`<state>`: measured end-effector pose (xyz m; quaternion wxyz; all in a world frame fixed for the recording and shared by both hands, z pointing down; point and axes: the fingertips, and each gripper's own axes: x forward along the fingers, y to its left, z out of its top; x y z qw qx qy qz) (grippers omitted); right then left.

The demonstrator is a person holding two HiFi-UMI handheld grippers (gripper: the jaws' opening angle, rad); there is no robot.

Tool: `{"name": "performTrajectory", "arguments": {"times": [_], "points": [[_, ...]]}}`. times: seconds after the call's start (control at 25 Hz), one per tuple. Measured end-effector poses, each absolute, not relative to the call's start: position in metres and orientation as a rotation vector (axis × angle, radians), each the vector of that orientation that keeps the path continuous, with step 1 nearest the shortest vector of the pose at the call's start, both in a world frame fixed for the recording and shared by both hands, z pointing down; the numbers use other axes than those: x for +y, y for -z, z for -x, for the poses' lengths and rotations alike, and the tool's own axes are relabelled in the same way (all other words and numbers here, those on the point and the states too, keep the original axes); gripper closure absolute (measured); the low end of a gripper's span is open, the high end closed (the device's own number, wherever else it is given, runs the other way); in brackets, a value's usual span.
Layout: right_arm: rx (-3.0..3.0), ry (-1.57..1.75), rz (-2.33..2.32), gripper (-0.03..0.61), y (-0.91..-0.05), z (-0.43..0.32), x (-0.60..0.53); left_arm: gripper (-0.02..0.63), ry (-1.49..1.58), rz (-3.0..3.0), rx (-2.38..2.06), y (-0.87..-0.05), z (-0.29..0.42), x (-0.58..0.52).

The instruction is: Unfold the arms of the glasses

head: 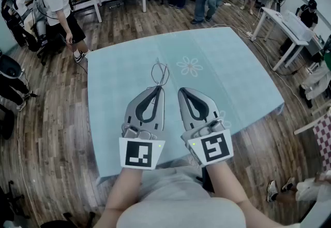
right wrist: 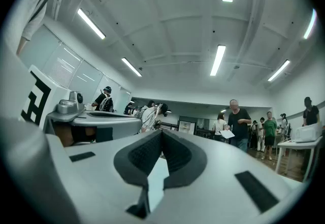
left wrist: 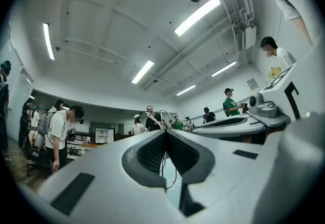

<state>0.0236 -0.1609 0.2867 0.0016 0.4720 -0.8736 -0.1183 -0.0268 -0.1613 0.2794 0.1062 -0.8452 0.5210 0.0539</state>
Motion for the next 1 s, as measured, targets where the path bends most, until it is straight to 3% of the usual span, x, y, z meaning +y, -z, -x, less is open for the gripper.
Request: {"name": "performTrajectory", "arguments": {"times": [1.0], "points": [[-2.762,0.351,-1.44,0.571,-0.2938,-0.0231,-0.1582,0.604,-0.22,2.586,1.51,-0.2817,0.0229,-0.1627]]}}
